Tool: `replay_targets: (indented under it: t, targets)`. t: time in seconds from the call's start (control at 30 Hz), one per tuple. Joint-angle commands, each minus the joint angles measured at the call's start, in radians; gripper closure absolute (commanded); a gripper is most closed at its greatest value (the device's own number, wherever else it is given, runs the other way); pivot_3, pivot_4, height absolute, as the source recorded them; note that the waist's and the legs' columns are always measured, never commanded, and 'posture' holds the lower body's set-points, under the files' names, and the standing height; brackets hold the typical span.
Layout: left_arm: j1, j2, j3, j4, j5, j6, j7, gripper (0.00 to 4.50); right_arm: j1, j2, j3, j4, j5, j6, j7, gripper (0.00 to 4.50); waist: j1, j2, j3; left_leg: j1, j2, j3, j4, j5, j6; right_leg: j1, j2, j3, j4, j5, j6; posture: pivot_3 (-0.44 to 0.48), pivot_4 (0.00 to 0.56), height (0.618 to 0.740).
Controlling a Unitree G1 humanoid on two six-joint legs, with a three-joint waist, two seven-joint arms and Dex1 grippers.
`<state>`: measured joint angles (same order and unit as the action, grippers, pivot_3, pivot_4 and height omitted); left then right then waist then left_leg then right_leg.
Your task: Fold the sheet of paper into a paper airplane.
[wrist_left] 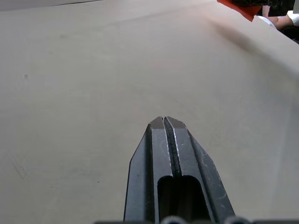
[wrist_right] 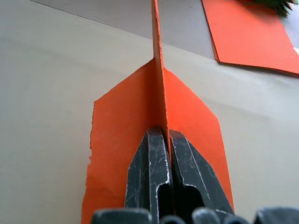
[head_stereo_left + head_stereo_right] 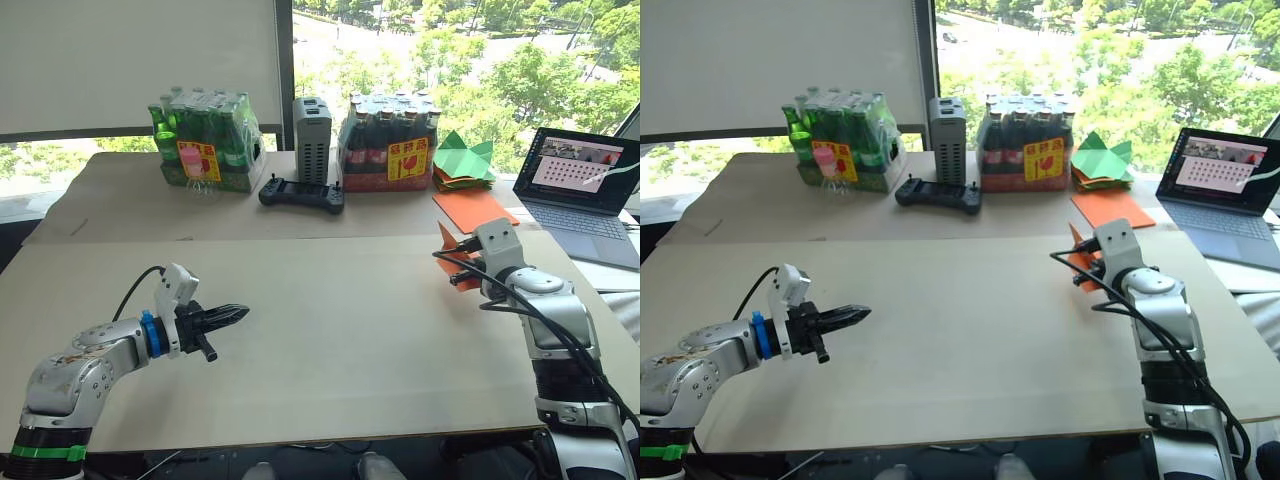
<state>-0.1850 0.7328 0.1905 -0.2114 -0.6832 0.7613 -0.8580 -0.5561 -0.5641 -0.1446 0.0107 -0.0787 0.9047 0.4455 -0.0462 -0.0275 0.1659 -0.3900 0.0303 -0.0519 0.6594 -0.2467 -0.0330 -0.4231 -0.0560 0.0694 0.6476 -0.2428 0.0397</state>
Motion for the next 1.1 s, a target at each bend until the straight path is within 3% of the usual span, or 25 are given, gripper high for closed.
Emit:
replay_targets:
  t: [0.03, 0.5, 0.8, 0.9, 1.0, 1.1]
  targets:
    - [-0.014, 0.000, 0.004, 0.003, 0.005, -0.028, -0.017, 4.50, 0.021, -0.026, -0.053, 0.005, 0.004, 0.015, -0.041, 4.46, -0.001, 0.000, 0.000, 0.000, 0.000, 0.000, 0.000, 0.000, 0.000, 0.000, 0.000, 0.000, 0.000, 0.000, 0.000, 0.000, 0.150, 0.740]
    - [-0.014, 0.012, 0.014, -0.004, 0.011, -0.052, -0.051, 4.50, 0.059, -0.019, -0.085, 0.059, 0.037, 0.032, -0.128, 4.46, -0.001, 0.000, 0.000, 0.000, 0.000, 0.000, 0.000, 0.000, 0.000, 0.000, 0.000, 0.000, 0.000, 0.000, 0.000, 0.000, 0.150, 0.740]
    - [-0.013, 0.013, 0.017, -0.006, 0.010, -0.045, -0.043, 4.50, 0.042, -0.024, -0.075, 0.062, 0.036, 0.028, -0.183, 1.49, -0.001, 0.000, 0.000, 0.000, 0.000, 0.000, 0.000, 0.000, 0.000, 0.000, 0.000, 0.000, 0.000, 0.000, 0.000, 0.000, 0.150, 0.740]
    - [-0.015, 0.010, 0.020, -0.004, 0.009, -0.045, -0.037, 4.50, 0.017, -0.024, -0.055, 0.045, 0.003, -0.055, -0.240, 0.46, -0.002, 0.000, 0.000, 0.000, 0.000, 0.000, 0.000, 0.000, 0.000, 0.000, 0.000, 0.000, 0.000, 0.000, 0.000, 0.000, 0.150, 0.740]
    - [-0.016, 0.006, 0.022, -0.001, 0.010, -0.050, -0.032, 4.50, -0.007, -0.013, -0.040, 0.023, -0.010, -0.171, -0.273, 0.46, -0.004, 0.000, 0.000, 0.000, 0.000, 0.000, 0.000, 0.000, 0.000, 0.000, 0.000, 0.000, 0.000, 0.000, 0.000, 0.000, 0.150, 0.740]
    - [-0.019, -0.003, 0.026, 0.002, 0.020, -0.060, -0.009, 4.50, -0.026, 0.071, -0.048, -0.039, 0.076, -0.319, -0.236, 0.46, -0.010, 0.000, 0.000, 0.000, 0.001, 0.000, 0.000, 0.000, 0.000, 0.000, 0.001, 0.000, 0.000, 0.000, 0.000, 0.000, 0.150, 0.740]
